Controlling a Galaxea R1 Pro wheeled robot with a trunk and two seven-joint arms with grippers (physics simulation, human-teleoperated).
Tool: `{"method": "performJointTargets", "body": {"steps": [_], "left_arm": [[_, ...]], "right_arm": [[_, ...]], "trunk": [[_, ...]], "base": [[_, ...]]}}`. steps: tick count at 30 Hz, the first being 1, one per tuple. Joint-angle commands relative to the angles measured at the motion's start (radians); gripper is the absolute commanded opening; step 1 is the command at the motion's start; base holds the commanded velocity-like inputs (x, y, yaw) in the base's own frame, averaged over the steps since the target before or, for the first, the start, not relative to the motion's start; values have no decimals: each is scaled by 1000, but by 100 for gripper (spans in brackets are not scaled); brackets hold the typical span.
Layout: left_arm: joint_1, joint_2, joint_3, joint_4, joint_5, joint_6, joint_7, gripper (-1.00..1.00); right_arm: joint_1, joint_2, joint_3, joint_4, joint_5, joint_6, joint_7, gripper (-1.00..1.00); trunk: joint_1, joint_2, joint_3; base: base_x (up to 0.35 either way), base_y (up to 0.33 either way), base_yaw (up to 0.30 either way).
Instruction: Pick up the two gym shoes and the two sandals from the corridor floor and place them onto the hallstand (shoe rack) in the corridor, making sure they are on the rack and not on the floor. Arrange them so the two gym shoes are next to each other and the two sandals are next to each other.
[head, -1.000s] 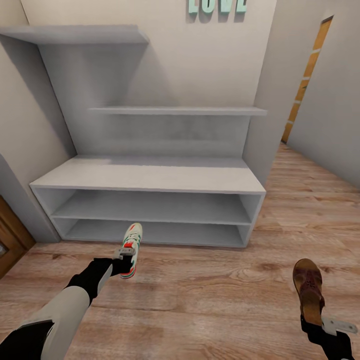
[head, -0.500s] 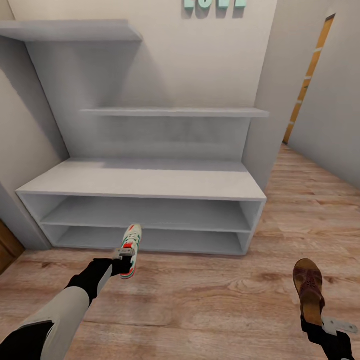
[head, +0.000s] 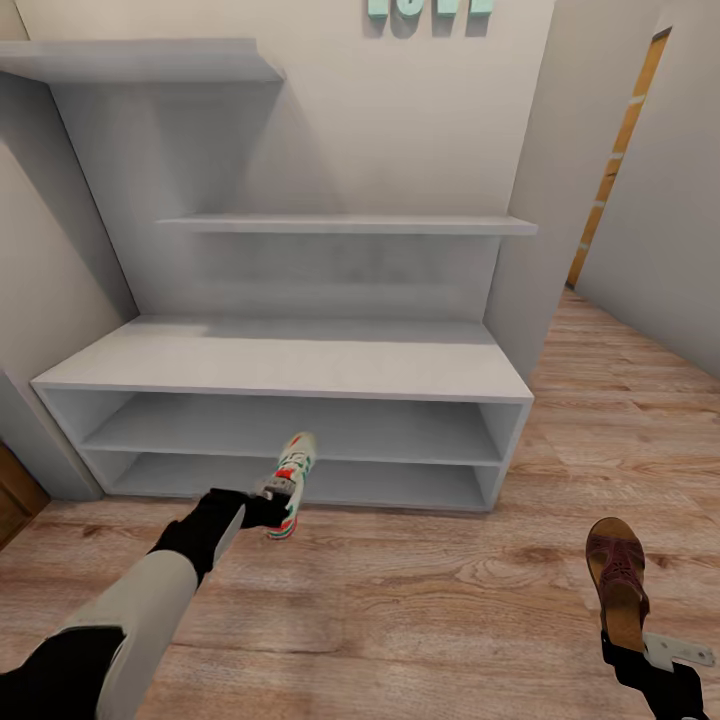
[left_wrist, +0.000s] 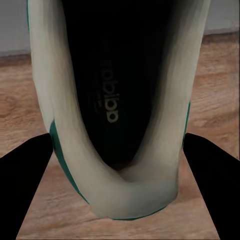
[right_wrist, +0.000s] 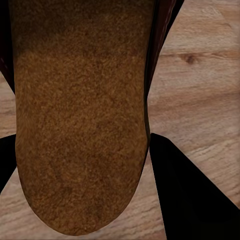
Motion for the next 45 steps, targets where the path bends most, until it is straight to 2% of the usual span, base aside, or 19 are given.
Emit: {"method": "performJointTargets", "body": {"steps": [1, 2, 7, 13, 18, 29, 38, 45], "left_arm": [[-6, 0, -5, -5, -16, 22, -16, -100], [-17, 0, -17, -11, -16, 56, -30, -100], [-56, 0, -35, -40, -16, 142, -50, -100], [-74, 1, -39, -74, -17, 199, -55, -100], [-68, 3, -40, -81, -18, 207, -54, -100], [-64, 10, -38, -83, -17, 203, -49, -100], [-61, 8, -41, -84, -17, 197, -51, -100], [-61, 9, -39, -83, -17, 197, -51, -100]], "right_arm": [[-1, 1, -5, 1, 8, -3, 2, -100], [-1, 1, -5, 1, 8, -3, 1, -100], [-1, 1, -5, 0, 8, -3, 1, -100], [-1, 1, -5, -2, 7, -3, 1, -100], [-1, 1, -5, -3, 7, -3, 1, -100], [-1, 1, -5, -4, 7, -3, 1, -100], [-1, 1, -5, -8, 7, -2, 1, -100], [-1, 1, -5, -9, 7, -3, 1, -100]], "trunk": [[0, 0, -1], [0, 0, -1], [0, 0, -1], [0, 0, -1], [0, 0, -1], [0, 0, -1], [0, 0, -2], [4, -7, -12]], "base": [[0, 0, 0], [0, 0, 0], [0, 0, 0], [0, 0, 0], [44, 0, 0], [247, 0, 0], [11, 0, 0], [0, 0, 0]]}}
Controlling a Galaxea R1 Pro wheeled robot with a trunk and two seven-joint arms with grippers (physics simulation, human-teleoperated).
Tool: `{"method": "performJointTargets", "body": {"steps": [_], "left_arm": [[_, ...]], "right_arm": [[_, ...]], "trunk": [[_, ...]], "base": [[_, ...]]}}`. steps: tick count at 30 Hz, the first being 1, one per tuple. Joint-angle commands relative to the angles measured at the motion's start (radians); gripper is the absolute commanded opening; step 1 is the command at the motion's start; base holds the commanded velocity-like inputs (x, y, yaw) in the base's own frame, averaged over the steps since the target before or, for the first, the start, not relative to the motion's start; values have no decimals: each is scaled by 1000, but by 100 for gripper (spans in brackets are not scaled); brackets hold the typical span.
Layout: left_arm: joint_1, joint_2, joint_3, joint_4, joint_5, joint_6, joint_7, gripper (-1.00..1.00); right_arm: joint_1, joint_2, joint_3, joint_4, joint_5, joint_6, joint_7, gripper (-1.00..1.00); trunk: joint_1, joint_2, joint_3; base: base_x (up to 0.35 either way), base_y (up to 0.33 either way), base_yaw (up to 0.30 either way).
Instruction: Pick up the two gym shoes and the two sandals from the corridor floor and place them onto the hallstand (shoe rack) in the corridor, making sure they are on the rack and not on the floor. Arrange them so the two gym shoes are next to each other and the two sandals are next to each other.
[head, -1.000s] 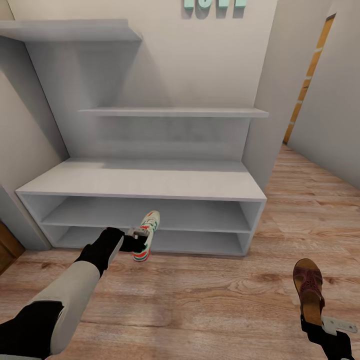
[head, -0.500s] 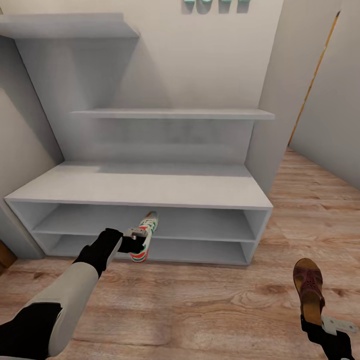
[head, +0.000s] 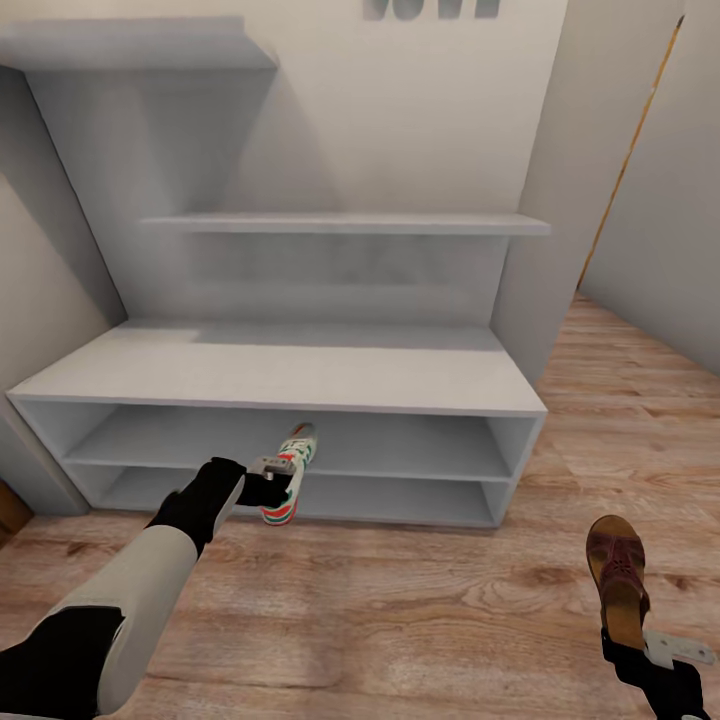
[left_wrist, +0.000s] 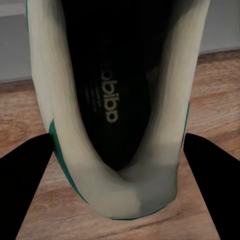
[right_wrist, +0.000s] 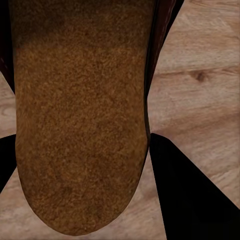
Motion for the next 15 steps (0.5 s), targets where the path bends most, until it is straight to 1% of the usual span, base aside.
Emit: {"method": "performJointTargets", "body": {"steps": [1, 13, 15], "left_arm": [[0, 1, 1, -1, -9, 3, -7, -100], [0, 2, 3, -2, -7, 3, -6, -100], [0, 2, 4, -2, -6, 3, -6, -100]], "right_arm": [[-1, 1, -5, 0, 8, -3, 1, -100], [-1, 0, -5, -1, 8, -3, 1, -100], [-1, 0, -5, -1, 8, -3, 1, -100]], "trunk": [[4, -8, -4], [50, -92, -42], [51, -92, -50]], "base": [[0, 0, 0], [0, 0, 0], [0, 0, 0]]}}
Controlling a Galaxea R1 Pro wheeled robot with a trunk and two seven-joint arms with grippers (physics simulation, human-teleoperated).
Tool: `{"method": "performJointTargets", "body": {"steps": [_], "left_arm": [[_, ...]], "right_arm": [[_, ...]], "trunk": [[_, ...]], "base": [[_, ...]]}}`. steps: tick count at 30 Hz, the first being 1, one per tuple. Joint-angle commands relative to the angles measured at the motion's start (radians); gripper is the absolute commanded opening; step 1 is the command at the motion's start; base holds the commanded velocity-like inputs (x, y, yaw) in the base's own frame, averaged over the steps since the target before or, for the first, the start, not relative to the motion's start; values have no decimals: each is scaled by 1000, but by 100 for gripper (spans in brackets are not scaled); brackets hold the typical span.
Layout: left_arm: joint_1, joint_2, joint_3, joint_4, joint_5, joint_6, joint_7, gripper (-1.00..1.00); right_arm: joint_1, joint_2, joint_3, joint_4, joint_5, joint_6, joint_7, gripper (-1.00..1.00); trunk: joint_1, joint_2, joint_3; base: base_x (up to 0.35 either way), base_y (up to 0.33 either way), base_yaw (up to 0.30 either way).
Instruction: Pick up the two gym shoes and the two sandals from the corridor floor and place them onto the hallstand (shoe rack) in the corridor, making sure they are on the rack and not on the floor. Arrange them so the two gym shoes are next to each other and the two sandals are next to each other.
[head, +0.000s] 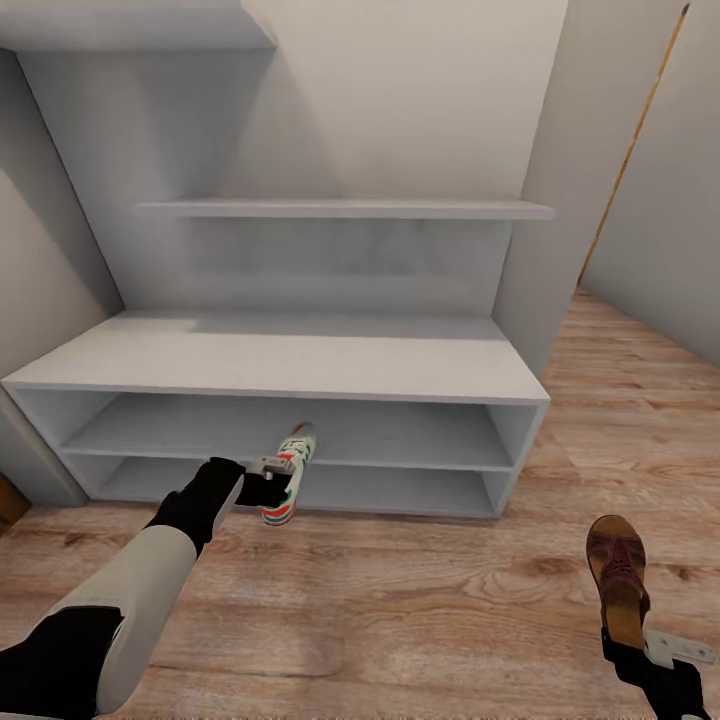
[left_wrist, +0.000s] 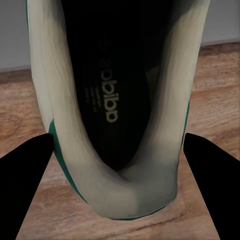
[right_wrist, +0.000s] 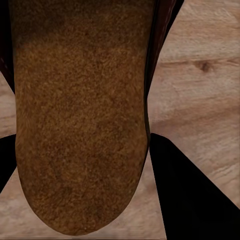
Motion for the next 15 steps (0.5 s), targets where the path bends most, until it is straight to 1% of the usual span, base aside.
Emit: {"method": "performJointTargets", "body": {"steps": [1, 3, 15], "left_arm": [[0, 0, -1, -2, -10, 3, -7, -100], [0, 0, -1, -2, -10, 3, -7, -100], [0, 0, -1, -6, -9, 2, -7, -100]], "right_arm": [[-1, 0, -5, 0, 8, -3, 1, -100], [-1, 1, -5, 0, 8, -3, 1, -100], [-1, 1, -5, 2, 8, -3, 1, -100]], "trunk": [[0, -1, -5], [1, -1, -13], [1, -1, -13]], "base": [[0, 0, 0], [0, 0, 0], [0, 0, 0]]}}
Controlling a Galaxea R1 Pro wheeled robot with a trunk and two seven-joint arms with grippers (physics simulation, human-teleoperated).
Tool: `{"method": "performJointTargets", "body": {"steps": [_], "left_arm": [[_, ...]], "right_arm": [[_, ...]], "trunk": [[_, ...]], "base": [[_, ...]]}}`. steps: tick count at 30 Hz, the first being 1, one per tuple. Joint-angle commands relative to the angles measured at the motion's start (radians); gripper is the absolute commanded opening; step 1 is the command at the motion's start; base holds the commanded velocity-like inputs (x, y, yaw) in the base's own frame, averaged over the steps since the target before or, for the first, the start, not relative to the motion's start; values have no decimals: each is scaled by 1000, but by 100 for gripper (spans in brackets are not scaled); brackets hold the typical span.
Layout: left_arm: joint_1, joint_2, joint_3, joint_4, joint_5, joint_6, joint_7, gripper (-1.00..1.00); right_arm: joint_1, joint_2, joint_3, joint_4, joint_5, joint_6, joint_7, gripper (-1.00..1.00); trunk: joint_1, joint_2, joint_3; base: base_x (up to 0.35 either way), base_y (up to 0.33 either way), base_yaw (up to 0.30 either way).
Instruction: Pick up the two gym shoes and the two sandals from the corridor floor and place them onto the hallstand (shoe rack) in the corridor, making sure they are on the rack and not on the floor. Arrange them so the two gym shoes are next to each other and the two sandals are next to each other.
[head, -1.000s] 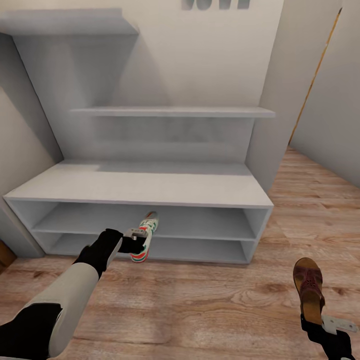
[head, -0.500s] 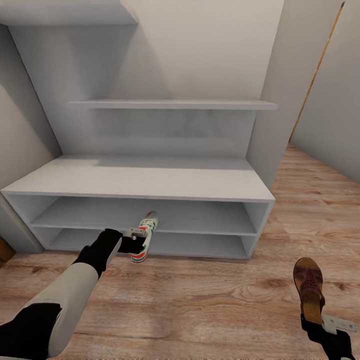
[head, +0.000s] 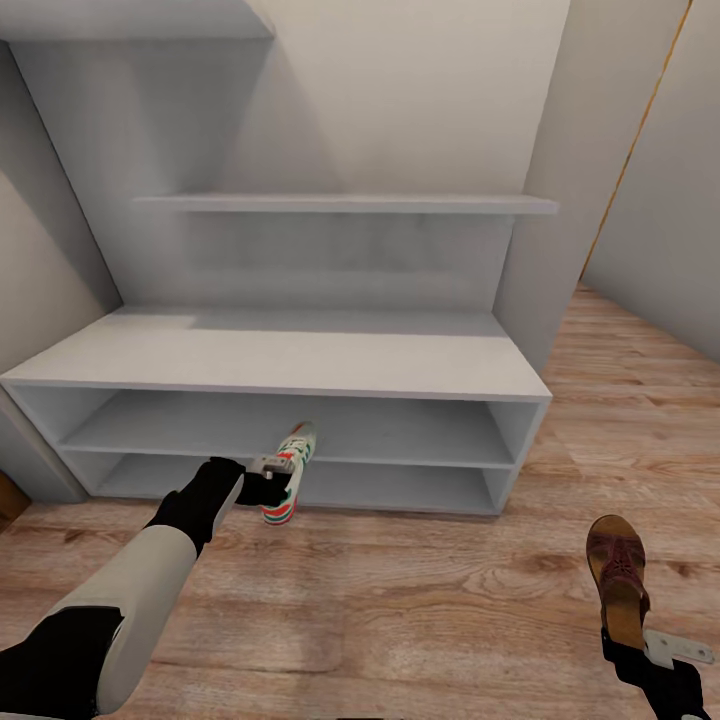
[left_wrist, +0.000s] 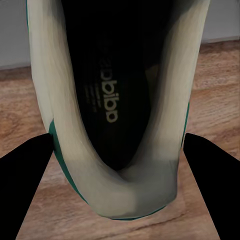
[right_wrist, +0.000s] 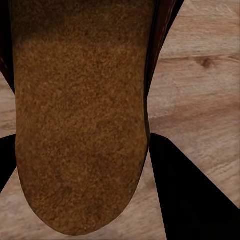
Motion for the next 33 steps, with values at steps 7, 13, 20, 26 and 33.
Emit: {"method": "performJointTargets", "body": {"steps": [7, 13, 20, 26, 33], "left_arm": [[0, 0, 2, -4, -9, 3, -5, -100], [0, 0, 5, -4, -9, 2, -4, -100], [0, 0, 4, -4, -8, 3, -4, -100], [-3, -1, 3, -4, -7, 1, -3, -100], [-3, -5, 8, 10, -6, -122, 23, -100]], "right_arm": [[-1, 0, -5, 1, 8, -3, 1, -100], [-1, 1, -5, 1, 8, -3, 1, -100], [-1, 1, -5, 0, 8, -3, 1, -100], [-1, 0, -5, 1, 8, -3, 1, -100], [-1, 0, -5, 1, 8, -3, 1, -100]], "trunk": [[0, 0, -6], [0, 0, -14], [0, 0, -15], [0, 0, -15], [0, 0, -15]], "base": [[9, 0, 0], [199, 0, 0], [177, 0, 0], [148, 0, 0], [19, 0, 0]]}}
